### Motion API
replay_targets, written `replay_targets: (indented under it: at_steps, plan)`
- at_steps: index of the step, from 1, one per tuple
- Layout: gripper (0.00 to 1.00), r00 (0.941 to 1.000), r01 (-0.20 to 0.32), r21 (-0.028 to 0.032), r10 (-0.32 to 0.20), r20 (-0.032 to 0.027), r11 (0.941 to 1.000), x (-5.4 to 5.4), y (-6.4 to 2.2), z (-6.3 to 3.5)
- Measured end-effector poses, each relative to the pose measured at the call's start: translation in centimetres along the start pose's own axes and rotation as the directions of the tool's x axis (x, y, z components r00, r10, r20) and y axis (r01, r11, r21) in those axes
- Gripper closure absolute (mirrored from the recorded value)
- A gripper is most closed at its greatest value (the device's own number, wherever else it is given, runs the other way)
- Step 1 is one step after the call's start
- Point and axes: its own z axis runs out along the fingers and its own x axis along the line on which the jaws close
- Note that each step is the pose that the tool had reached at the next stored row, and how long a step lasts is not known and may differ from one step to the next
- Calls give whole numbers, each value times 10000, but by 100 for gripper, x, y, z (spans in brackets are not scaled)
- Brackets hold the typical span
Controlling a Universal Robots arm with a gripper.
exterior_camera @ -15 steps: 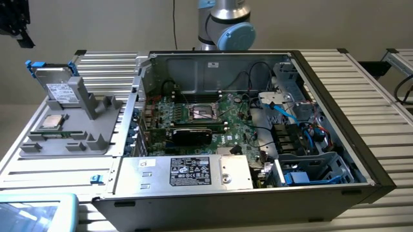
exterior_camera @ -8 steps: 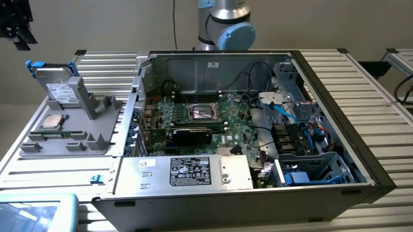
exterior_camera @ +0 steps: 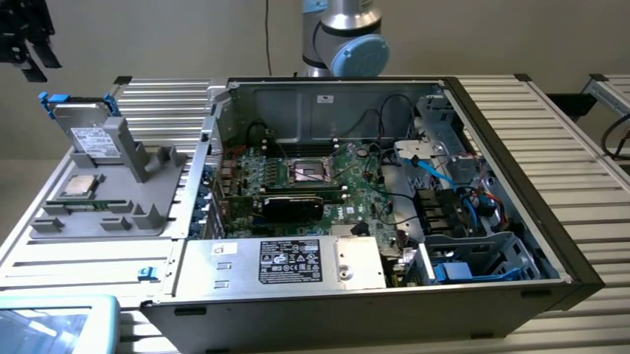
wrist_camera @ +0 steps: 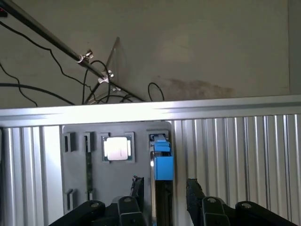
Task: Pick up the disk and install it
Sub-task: 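Pick up the disk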
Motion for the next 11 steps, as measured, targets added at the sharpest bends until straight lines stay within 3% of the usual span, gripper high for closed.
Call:
replay_targets:
  at_steps: [3, 6, 11]
  plan:
    - [49, 9999, 115, -1, -115, -30, 9999, -12, 3, 47]
    - [37, 9999, 170, -1, -170, -33, 9999, -12, 7, 101]
    - [37, 9998, 201, -1, -201, -51, 9998, -12, 8, 192]
